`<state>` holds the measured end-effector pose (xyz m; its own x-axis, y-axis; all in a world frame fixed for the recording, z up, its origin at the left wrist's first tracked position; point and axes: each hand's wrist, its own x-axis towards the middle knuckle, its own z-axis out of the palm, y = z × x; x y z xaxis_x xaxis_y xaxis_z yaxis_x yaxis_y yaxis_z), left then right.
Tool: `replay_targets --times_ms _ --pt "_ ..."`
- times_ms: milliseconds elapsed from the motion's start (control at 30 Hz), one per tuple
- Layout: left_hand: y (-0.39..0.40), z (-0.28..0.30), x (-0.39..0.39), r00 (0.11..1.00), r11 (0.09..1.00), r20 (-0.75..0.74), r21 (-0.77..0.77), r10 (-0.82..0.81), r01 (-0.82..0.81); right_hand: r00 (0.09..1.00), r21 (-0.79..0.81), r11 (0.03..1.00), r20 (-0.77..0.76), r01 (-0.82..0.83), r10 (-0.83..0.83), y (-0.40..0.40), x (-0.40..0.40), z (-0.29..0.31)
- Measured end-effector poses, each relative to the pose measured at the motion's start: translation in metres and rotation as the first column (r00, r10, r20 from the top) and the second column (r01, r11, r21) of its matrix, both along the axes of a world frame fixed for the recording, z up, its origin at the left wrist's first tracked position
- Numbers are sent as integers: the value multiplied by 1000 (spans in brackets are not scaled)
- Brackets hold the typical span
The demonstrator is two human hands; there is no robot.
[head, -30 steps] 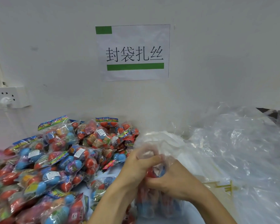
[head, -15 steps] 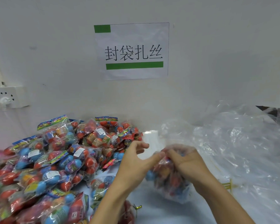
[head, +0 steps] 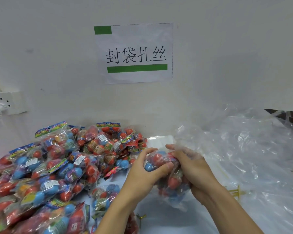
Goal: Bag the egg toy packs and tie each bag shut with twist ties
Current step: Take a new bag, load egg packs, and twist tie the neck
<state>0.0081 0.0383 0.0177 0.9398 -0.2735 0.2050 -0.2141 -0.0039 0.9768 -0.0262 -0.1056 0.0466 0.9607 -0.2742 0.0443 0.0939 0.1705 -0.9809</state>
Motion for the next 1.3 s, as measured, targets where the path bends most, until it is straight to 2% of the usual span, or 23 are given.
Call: replay_targets --times_ms 200,467,700,867,967,1100,1200,1300 --pt "1 -1 1 1000 1000 -17 -11 5 -6 999 48 998 -7 -34 34 -1 1 -1" --pt "5 2 2 1000 999 -16 -52 -3 2 991 26 994 -73 -108 109 -1 6 -3" --pt "4 1 2 1000 997 18 -71 11 -9 990 -176 975 -69 -134 124 0 4 -3" --pt "3 0 1 998 1000 62 -30 0 2 981 -220 956 -23 -195 194 -1 -2 -2" --pt "1 0 -1 995 1000 97 -10 -7 8 992 -222 967 -26 -127 124 0 -2 -1" --pt "0 0 -4 990 999 135 -15 -37 39 997 -150 987 -54 -61 53 1 -3 0" --pt "-2 2 -9 986 995 147 -59 -77 86 998 -101 995 -58 22 -28 -1 -2 -1" --pt "-6 4 -10 988 986 142 -150 -53 74 990 14 994 -87 112 -110 -5 2 -1"
